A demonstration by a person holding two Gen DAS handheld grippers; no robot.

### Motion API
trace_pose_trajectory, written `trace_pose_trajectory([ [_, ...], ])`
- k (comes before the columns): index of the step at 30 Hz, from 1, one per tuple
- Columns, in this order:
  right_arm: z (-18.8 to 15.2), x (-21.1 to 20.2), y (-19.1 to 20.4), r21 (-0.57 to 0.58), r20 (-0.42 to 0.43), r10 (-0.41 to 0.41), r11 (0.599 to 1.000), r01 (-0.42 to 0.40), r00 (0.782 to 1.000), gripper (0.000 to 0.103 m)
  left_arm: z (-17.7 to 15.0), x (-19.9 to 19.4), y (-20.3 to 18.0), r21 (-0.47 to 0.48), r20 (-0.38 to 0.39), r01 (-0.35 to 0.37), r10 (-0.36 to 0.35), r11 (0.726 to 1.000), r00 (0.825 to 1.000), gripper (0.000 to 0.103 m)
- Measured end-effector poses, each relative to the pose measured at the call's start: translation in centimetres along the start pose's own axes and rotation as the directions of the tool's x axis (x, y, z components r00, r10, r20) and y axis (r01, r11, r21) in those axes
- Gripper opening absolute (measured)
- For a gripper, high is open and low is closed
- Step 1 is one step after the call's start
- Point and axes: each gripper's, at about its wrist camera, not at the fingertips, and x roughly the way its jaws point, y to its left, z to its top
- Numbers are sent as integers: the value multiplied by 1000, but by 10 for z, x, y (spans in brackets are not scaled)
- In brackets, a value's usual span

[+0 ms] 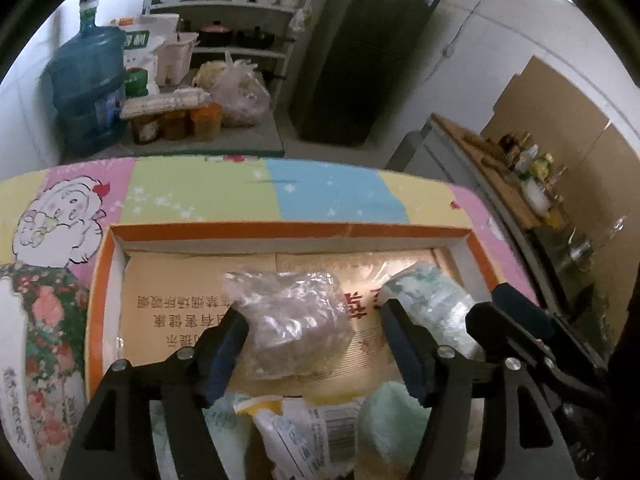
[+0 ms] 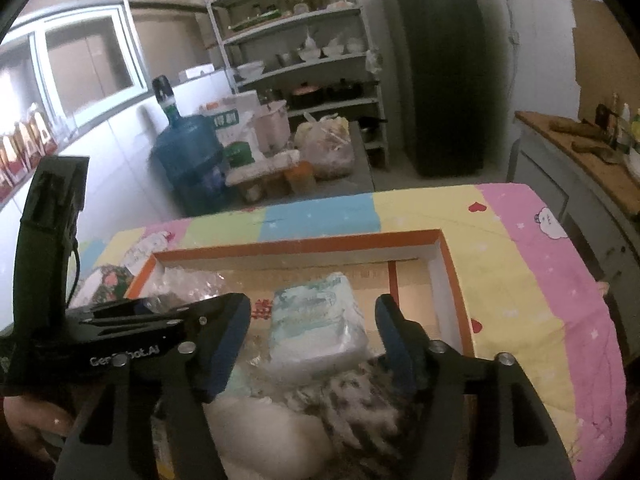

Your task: Organize soft objects

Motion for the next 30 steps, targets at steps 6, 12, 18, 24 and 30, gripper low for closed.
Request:
trace_pose_trajectory([
  [6, 1, -31, 0, 37, 151, 30, 999, -36, 988, 67, -4, -33, -12, 49, 117, -11, 5, 999, 993, 82],
  [12, -1, -53, 3, 60, 233, 22, 998, -37, 972, 68, -12, -62, -21, 100, 195, -13, -7, 995, 981, 88],
  [18, -7, -83, 12, 82, 290, -32, 997, 9, 956, 68, -21, -85, -28, 131, 241, -5, -27, 991, 970, 88],
  [24, -16, -118, 29, 89, 347, -63, 995, 34, 936, 71, -35, -113, -26, 163, 308, 11, -61, 987, 949, 89],
  [30, -31, -142, 59, 71, 375, -61, 997, 37, 925, 73, -50, -139, -19, 174, 340, 16, -75, 985, 937, 89],
])
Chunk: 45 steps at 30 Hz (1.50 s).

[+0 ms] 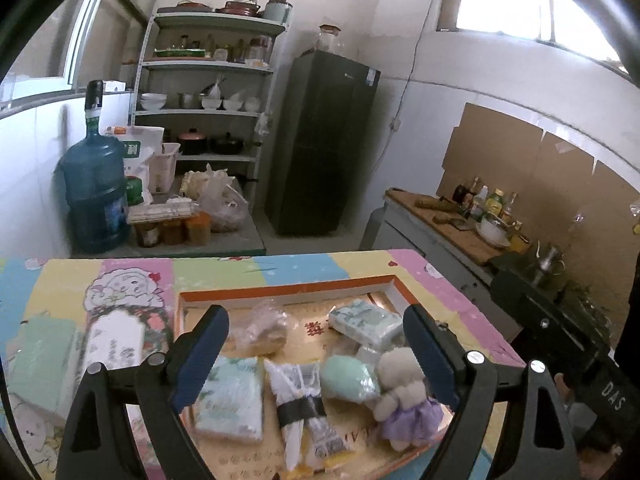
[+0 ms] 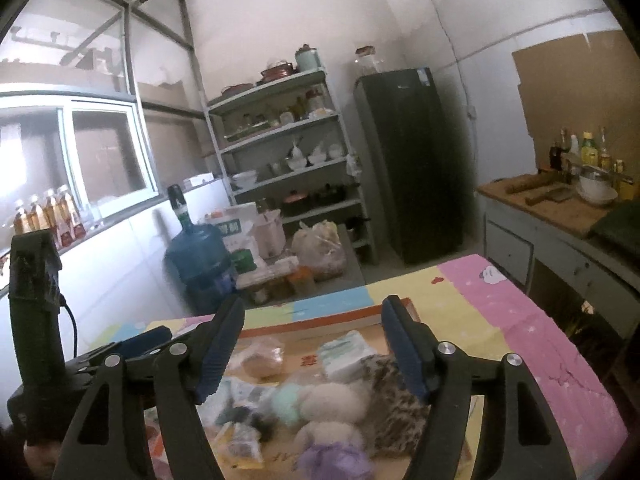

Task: Organize soft objects
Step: 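Move both open tools from the tray toward the pink packet and plush bear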

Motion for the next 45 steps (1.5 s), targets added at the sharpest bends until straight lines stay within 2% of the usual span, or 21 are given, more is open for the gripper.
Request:
trace_pose_trajectory([
  [13, -18, -32, 56, -21, -7, 18, 1000, -18, 1000, 73, -19, -68, 30, 2, 31, -5, 5, 1000, 999, 89],
  [23, -39, -52, 106, -23, 21, 49, 999, -48, 999, 73, -38, -117, 88, -44, 28, -89, 90, 995, 996, 89],
  [33, -71, -45, 161, -46, -45, 120, 992, -122, 992, 73, -57, -166, 160, -89, 54, -186, 191, 979, 980, 89],
  [36, -83, -38, 178, -63, -88, 167, 983, -173, 982, 73, -61, -178, 179, -80, 52, -217, 221, 973, 974, 89],
  [41, -112, -13, 209, -128, -226, 247, 951, -280, 942, 73, -67, -190, 207, -70, 42, -243, 246, 968, 968, 89],
  [45, -141, 15, 227, -148, -368, 286, 922, -359, 885, 73, -73, -195, 224, -53, 30, -248, 250, 967, 968, 89],
])
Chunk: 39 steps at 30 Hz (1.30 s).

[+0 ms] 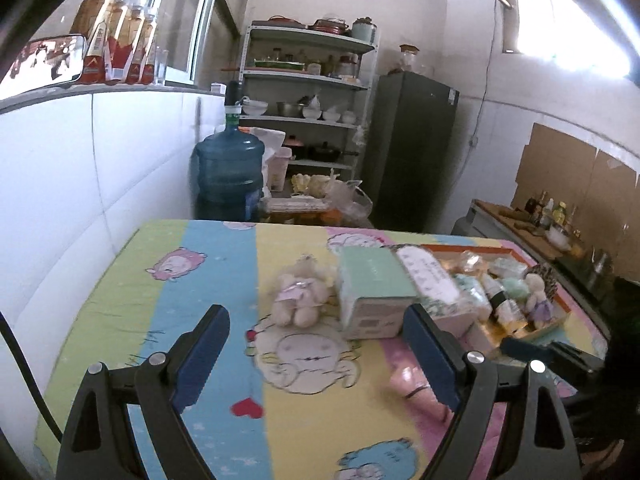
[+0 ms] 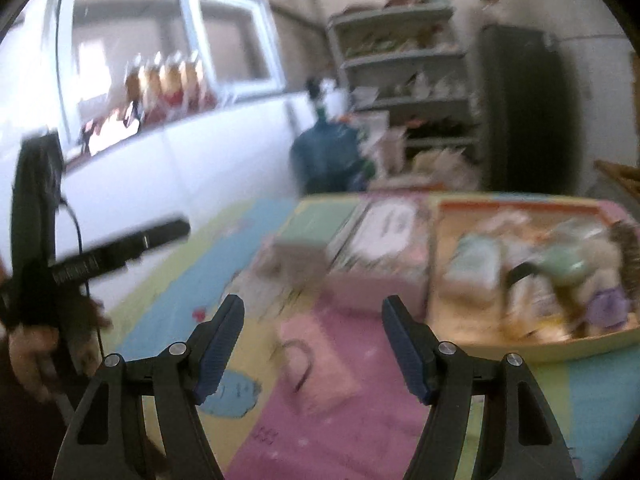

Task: Organize soft objects
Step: 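Move both open tools from the tray toward the pink packet and plush bear, then grasp the pink wrapped packet with the right gripper while the left grasps the pink-dressed plush bear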

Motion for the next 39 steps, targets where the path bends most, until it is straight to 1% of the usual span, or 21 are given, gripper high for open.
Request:
trace_pose_trajectory([
  [6, -11, 42, 1, -50, -135, -22, 999, 15, 991, 73, -5, 8, 22, 7, -43, 37, -36, 999, 998, 89],
  [10, -16, 58, -1, -62, -184, -36, 998, 25, 982, 73, -3, 23, 33, 30, -83, 72, -69, 997, 994, 89],
  [14, -20, 68, -1, -68, -222, -46, 997, 32, 974, 73, 1, 49, 42, 45, -145, 132, -125, 990, 982, 89],
  [15, -19, 70, -1, -72, -224, -52, 997, 37, 973, 73, 3, 57, 43, 57, -162, 142, -132, 988, 978, 89],
  [16, -19, 71, 0, -75, -224, -59, 996, 44, 973, 71, 5, 66, 43, 69, -174, 144, -130, 987, 976, 89],
  [17, -18, 72, 0, -77, -225, -68, 996, 52, 972, 56, 7, 71, 43, 79, -181, 144, -128, 986, 975, 89],
  [18, -18, 73, 1, -80, -226, -78, 995, 61, 971, 51, 10, 80, 43, 93, -191, 145, -125, 985, 973, 89],
  [20, -18, 75, 3, -85, -217, -91, 994, 74, 972, 49, 16, 95, 41, 106, -207, 152, -128, 983, 970, 89],
  [24, -20, 76, 7, -90, -205, -99, 993, 82, 974, 48, 24, 132, 40, 99, -253, 189, -159, 977, 954, 88],
  [27, -20, 76, 1, -54, -201, -75, 996, 65, 977, 48, 26, 158, 35, 108, -291, 196, -158, 975, 944, 82],
  [29, -19, 75, -1, -42, -199, -66, 997, 58, 978, 47, 27, 174, 33, 103, -310, 197, -156, 975, 938, 81],
  [31, -19, 75, -1, -40, -197, -64, 998, 57, 978, 47, 27, 187, 33, 99, -327, 199, -158, 975, 932, 82],
  [36, -19, 75, -1, -33, -196, -57, 998, 52, 979, 47, 23, 201, 37, 58, -358, 255, -219, 965, 908, 83],
  [38, -19, 74, -2, -21, -194, -47, 999, 44, 980, 47, 19, 203, 39, 43, -365, 270, -236, 962, 901, 78],
  [39, -19, 73, -2, -18, -194, -44, 999, 41, 980, 47, 19, 202, 40, 40, -356, 272, -240, 961, 903, 70],
])
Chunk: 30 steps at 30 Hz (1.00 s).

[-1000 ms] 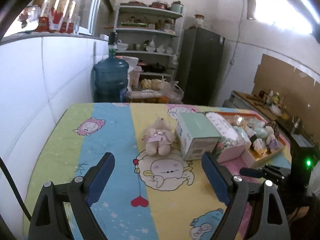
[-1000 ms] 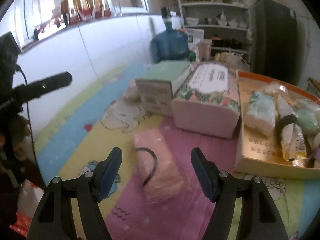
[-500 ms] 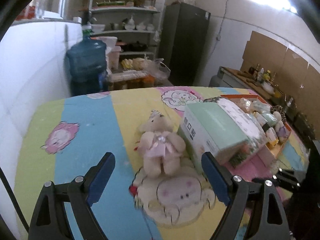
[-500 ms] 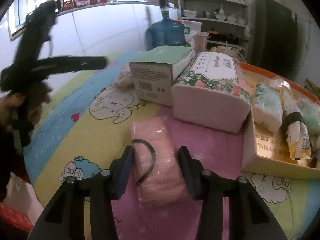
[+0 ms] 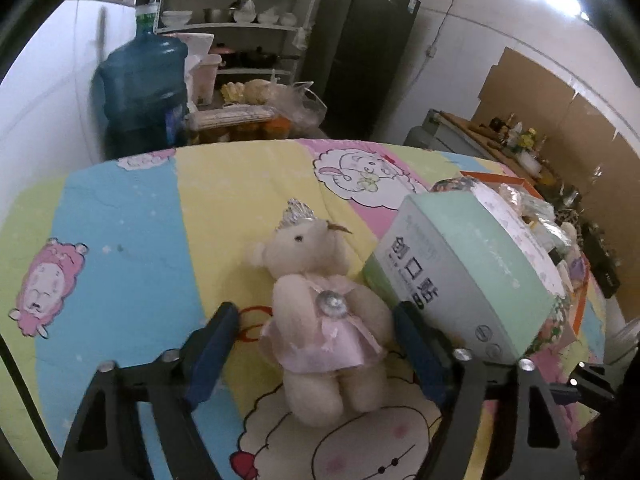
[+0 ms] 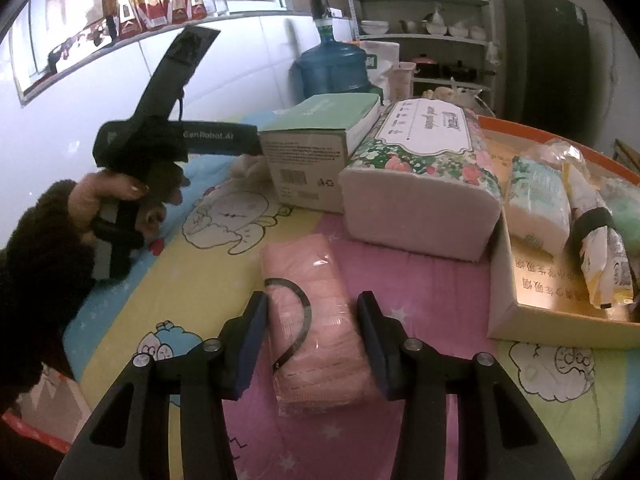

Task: Organize soft objects
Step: 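Grasp the pink wrapped packet with the right gripper while the left grasps the pink-dressed plush bear, then carry the plush bear and pink packet over the tray and lower them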

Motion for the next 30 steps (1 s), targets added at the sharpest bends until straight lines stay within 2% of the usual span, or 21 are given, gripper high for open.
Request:
trace_pose_trajectory([
  [1, 0, 0, 0, 1, 1, 2, 1000, -2, 1000, 47, -1, -1, 0, -2, 5, -1, 1, 1000, 1000, 51],
  [4, 0, -2, 0, 5, 4, 4, 1000, -4, 1000, 47, -4, -7, -2, 1, 22, -3, 3, 1000, 1000, 45],
  [7, -1, -3, -1, 6, 10, 5, 1000, -5, 1000, 47, -9, -16, -4, 9, 48, -22, 22, 1000, 999, 44],
  [12, -2, -5, -2, 5, 22, 5, 1000, -5, 1000, 47, -17, -37, -3, -30, 86, -34, 36, 999, 996, 43],
  [19, -3, -13, -1, 3, 46, 14, 1000, -14, 999, 46, -36, -82, -8, -77, 164, -88, 100, 993, 981, 43],
  [22, -4, -16, 4, 2, 54, 27, 1000, -27, 998, 46, -46, -101, -18, -80, 195, -129, 142, 988, 970, 43],
  [30, -3, -38, 20, -15, 114, 43, 999, -42, 993, 46, -69, -143, -59, -116, 274, -245, 268, 962, 924, 43],
])
